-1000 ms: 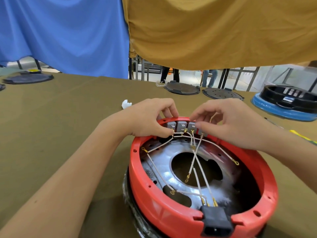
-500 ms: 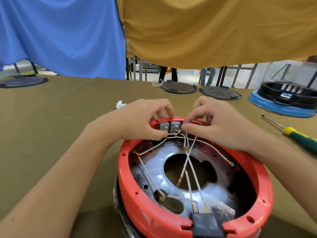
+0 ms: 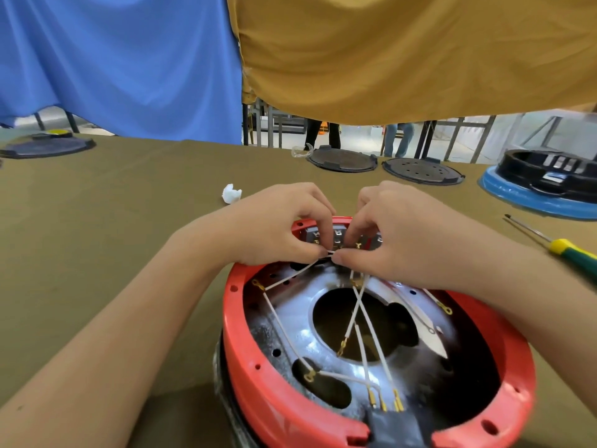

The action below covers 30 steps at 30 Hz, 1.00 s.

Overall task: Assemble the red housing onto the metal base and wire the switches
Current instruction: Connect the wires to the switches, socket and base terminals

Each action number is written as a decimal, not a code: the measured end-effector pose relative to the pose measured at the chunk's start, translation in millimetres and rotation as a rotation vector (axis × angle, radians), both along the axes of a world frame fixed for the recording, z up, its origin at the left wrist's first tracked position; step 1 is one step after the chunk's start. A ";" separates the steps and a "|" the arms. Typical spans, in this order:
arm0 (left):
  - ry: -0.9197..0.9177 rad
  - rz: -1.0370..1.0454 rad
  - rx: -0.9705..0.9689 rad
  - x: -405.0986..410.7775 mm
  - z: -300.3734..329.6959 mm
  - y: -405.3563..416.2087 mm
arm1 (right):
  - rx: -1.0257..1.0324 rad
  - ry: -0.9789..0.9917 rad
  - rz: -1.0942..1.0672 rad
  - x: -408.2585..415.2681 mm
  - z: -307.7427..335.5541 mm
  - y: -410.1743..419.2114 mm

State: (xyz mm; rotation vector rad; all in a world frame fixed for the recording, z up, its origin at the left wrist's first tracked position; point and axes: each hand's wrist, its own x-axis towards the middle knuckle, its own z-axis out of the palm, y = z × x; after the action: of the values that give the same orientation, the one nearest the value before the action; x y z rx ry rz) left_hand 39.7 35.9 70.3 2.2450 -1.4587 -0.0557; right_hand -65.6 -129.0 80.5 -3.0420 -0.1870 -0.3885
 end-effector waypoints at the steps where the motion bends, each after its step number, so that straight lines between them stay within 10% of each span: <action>1: 0.007 -0.002 -0.002 -0.9 0.5 -0.2 | 0.017 0.008 -0.001 -0.1 -0.2 0.5; 30: 0.053 0.006 0.010 -2.5 0.7 0.5 | 0.376 0.017 -0.038 1.1 -1.7 2.9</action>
State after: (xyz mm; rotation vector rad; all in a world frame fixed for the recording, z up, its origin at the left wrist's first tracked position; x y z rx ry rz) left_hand 37.2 36.4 71.0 2.2386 -1.4269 -0.1199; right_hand -64.6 -126.1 78.8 -2.6805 -0.0477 -0.3537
